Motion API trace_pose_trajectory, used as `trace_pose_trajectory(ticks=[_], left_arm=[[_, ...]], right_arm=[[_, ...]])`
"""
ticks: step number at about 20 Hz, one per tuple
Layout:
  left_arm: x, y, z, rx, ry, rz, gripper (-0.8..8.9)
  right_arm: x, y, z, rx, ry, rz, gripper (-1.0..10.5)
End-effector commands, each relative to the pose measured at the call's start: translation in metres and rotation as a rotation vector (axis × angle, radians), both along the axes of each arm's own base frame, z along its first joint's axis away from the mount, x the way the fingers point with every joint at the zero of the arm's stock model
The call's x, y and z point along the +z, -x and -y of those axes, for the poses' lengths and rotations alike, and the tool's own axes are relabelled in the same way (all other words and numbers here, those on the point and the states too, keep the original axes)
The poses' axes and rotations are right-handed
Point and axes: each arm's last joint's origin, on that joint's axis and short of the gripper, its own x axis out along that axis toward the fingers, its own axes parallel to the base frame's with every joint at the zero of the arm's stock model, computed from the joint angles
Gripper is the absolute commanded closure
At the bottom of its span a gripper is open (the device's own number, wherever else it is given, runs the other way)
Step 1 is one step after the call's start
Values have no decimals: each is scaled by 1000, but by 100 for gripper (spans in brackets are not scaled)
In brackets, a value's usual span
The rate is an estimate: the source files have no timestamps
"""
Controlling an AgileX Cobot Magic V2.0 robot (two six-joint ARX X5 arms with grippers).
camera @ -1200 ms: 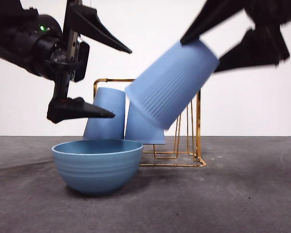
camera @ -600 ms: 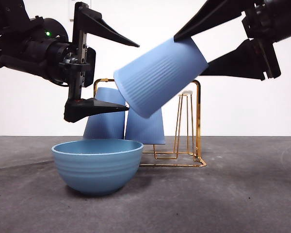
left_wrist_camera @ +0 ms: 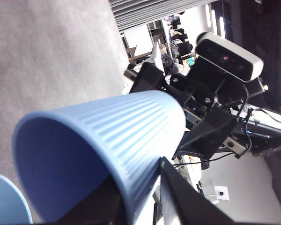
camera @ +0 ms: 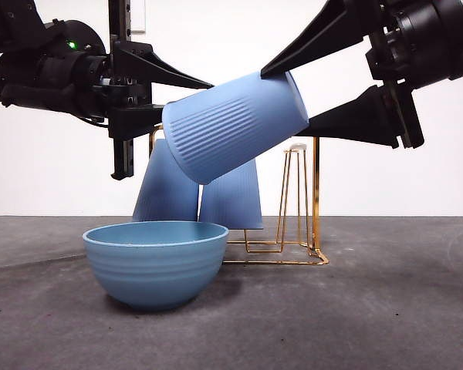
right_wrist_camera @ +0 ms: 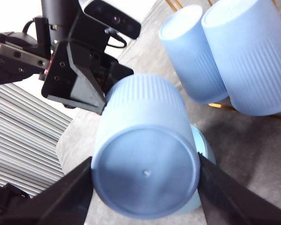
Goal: Right arm lift cup from the cupboard, then place it on the right of the bowl
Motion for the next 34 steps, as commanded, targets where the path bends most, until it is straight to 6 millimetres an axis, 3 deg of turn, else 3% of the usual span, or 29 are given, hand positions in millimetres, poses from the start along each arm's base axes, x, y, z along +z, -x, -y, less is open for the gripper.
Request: trace_pose_trajectory(ticks=[1,3,9,15,20,29,34], left_arm=[[-4,0,9,16,-48,-35,808],[-4,0,11,12,-48,-35,808],[-3,2,17,4,-49,-26,806],[-1,7,34,35,-124,-33,804],[21,14,63,33,-218,27,803],[70,51,113,71,-691,356,803],[69,69,142,27,-866,523,803]], right_arm=[[-1,-3,-4,-19,18,31,748],[-1,-3,-4,-18,19,29,715],[0,-5,5,-10,5,1,437],[11,3,32,-124,57,-66,429],[24,26,50,-236,122,-87,430],[55,59,66,-349,306,-150,430],[63,66,68,-362,271,-154,430]])
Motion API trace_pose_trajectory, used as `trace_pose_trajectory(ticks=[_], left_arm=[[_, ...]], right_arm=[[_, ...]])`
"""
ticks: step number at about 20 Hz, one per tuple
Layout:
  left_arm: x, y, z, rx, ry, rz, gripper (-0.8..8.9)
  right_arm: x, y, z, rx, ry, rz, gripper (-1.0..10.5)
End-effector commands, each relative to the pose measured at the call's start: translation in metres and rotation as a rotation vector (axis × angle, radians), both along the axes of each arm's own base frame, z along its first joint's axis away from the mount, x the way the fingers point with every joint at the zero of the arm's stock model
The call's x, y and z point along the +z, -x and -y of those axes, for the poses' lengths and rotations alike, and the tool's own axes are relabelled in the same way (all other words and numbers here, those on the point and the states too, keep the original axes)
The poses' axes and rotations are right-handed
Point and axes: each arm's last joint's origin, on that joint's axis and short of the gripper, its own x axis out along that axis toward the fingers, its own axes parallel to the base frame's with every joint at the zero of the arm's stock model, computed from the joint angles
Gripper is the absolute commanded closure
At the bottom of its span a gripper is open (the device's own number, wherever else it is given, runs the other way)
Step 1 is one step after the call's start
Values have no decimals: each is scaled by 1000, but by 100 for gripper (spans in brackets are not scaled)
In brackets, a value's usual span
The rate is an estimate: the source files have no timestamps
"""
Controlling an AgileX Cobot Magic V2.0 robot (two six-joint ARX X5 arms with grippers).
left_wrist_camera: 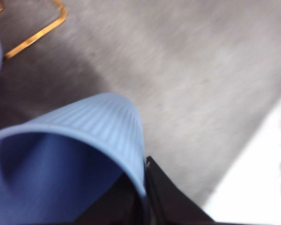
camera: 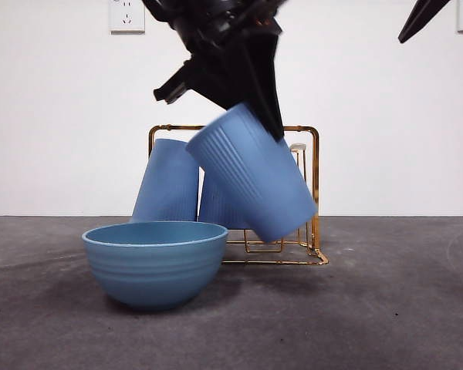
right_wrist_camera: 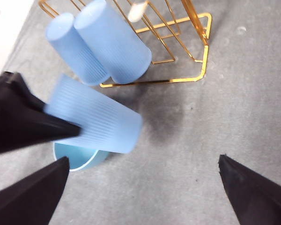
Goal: Right arm lift cup from the cupboard, then place it on the right of the bowl
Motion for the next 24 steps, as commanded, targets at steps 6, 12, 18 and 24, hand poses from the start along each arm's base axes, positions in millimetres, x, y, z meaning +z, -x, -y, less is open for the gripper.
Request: trace_pose_trajectory(ticks=[6,12,18,24], left_arm=[[-24,-5,48,-134,-204,79,804],[-49,-11,59,-158,-278,62,804],[-53,-11,60,-205,-289,76,804],[-53,-8,63,-301,-293,122,778]], right_arm=[[9,17,6,-3,36,8,430],[35,72,25,98,163,132,431],[41,123,43,158,226,230,431],[41,133,47,143,206,243,431]])
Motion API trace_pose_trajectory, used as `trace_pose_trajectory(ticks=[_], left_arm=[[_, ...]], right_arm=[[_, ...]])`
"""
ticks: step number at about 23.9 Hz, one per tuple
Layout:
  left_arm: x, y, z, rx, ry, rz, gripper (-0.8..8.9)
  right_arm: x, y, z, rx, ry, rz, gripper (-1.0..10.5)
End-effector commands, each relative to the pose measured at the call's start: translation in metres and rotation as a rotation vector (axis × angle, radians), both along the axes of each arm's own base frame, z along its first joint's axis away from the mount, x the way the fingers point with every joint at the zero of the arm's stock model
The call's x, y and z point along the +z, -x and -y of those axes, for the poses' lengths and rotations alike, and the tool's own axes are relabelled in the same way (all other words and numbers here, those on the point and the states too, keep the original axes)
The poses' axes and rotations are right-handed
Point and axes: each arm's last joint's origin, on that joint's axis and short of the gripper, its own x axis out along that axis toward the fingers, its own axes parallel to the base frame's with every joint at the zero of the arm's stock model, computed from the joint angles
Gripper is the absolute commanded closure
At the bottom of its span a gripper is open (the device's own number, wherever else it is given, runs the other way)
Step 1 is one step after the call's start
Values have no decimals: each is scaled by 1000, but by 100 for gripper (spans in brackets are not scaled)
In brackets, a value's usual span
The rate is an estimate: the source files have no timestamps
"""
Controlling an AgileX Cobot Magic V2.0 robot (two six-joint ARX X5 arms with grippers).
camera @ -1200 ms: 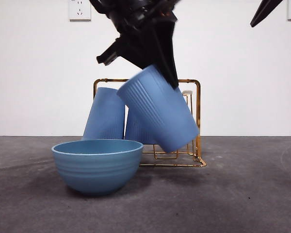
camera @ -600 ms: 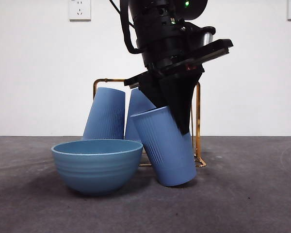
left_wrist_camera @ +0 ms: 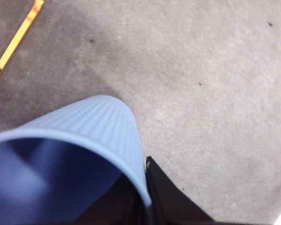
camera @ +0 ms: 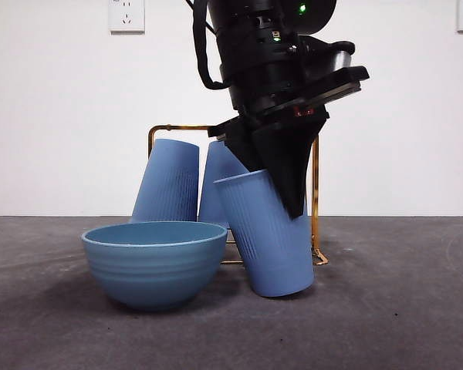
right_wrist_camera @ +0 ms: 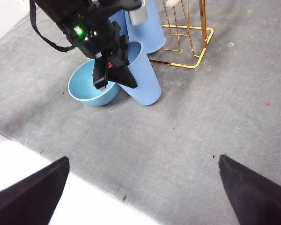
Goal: Right arm lift cup from the cupboard, then place it on the right of the bowl
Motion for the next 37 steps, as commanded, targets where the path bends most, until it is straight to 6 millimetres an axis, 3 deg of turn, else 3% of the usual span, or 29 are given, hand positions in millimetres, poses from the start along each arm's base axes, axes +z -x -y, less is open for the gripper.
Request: trace_pose_trajectory(ticks=[1,5,6,10,16,23,27,31,37], left_arm=[[-7,-1,9,-43,-8,8,746],[-7,-1,10,-44,-4,12,428],[-7,-1,10,-44,-4,12,394],[6,-1,11,-47,12,6,371],[59,10,2,-48,136,7,330],[137,50,-53,-44,221,72,331],[163,82,-94,1,277,90,347],[159,113,-141,95,305,128,347],[133,146,-203,354,344,251,346]], right_arm=[[4,2,1,3,-8,17,431],[4,1,1,-4,-4,19,431],[3,1,1,-6,-3,19,431],[3,1,1,-5,0,21,431],[3,1,1,-8,8,26,431],[3,1,1,-15,11,27,431],[3,1,1,-15,10,28,431],[4,1,1,-15,8,35,431],[6,0,1,-13,-1,59,431]])
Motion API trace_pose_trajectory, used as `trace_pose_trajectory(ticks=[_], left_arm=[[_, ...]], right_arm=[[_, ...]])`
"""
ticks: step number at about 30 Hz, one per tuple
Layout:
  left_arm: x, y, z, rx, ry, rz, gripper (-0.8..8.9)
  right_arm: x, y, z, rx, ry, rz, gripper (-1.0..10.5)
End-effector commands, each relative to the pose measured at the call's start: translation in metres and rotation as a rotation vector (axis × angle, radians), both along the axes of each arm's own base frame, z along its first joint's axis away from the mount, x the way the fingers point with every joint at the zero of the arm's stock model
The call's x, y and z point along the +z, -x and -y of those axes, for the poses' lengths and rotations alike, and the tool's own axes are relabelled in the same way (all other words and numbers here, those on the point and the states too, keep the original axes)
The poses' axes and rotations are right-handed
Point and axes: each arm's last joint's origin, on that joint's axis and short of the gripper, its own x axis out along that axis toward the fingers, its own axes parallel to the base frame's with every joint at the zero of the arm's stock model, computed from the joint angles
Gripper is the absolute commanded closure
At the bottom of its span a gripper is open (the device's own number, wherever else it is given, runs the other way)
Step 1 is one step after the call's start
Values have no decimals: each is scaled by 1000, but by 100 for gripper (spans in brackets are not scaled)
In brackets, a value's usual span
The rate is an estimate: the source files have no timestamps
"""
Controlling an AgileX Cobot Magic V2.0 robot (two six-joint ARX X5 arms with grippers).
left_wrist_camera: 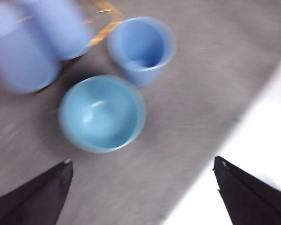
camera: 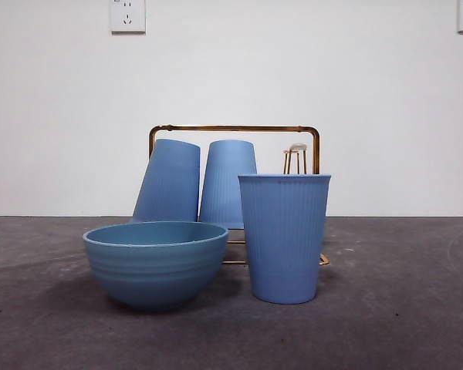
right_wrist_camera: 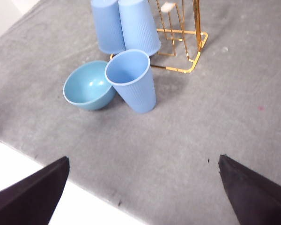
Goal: Right arm lift cup from the cupboard, then place it on the right of the bowl
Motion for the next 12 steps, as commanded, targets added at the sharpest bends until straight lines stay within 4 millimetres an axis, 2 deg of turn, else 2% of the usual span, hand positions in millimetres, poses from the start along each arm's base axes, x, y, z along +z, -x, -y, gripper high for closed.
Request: trace_pose_trajectory(ticks=[1,4,8,11,12], left_arm=[[-11,18,-25,143,100,18,346],[-23,36,-50,249,197,80,346],[-33,60,-77,274,341,163,347],[-34,74,-94,292,404,216,348],[-33,77,-98,294,420,230,382]], right_arm=[[6,1,0,12,-12,44,431],[10,-1,-1,42,-42,82,431],[17,-3,-3,57,-75,160,431],[20,-4,-3,63,-85,186,434],[20,-4,-3,63,-85,186,458]])
